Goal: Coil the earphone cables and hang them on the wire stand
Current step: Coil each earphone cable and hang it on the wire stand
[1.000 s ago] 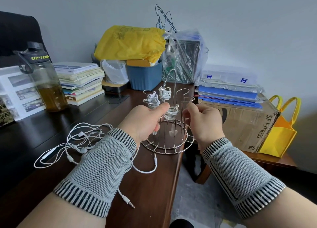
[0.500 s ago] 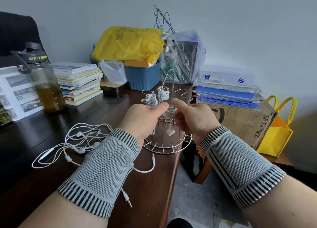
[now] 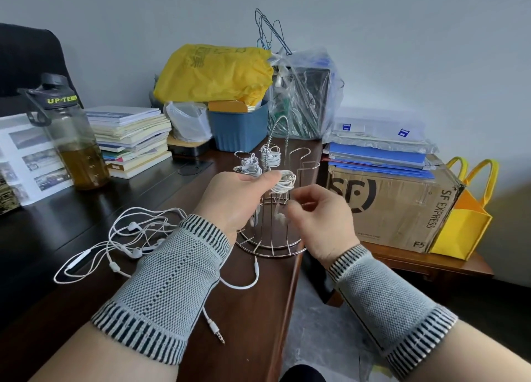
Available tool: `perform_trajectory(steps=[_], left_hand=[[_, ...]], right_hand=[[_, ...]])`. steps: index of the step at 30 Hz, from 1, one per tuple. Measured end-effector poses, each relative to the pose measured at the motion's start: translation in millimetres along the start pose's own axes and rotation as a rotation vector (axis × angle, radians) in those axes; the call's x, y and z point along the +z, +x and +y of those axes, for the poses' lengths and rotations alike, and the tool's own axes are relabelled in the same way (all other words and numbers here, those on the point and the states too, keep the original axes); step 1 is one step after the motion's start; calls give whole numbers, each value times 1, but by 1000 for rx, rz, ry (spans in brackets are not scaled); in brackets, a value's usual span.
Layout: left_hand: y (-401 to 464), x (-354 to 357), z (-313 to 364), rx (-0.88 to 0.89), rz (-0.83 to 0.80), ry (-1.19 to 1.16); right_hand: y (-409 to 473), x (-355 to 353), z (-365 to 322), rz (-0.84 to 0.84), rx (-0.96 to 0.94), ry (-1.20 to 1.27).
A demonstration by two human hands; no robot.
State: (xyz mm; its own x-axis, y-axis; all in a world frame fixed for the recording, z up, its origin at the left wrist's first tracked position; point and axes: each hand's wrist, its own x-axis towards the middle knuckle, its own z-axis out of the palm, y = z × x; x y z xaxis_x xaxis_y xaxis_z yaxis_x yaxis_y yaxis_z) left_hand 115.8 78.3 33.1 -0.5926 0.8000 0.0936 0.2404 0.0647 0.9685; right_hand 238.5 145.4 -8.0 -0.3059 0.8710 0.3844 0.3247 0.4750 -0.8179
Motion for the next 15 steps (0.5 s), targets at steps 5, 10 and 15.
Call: perform_trajectory(steps=[5, 10, 15], left_hand=[[-3, 0, 2, 34, -1, 31], [-4, 0, 2, 61, 9, 53], [-2, 1, 1, 51, 33, 27]], right_hand=[[5, 11, -3, 117, -161, -291], [11, 20, -2, 95, -136, -169], [13, 19, -2, -10, 77, 276]])
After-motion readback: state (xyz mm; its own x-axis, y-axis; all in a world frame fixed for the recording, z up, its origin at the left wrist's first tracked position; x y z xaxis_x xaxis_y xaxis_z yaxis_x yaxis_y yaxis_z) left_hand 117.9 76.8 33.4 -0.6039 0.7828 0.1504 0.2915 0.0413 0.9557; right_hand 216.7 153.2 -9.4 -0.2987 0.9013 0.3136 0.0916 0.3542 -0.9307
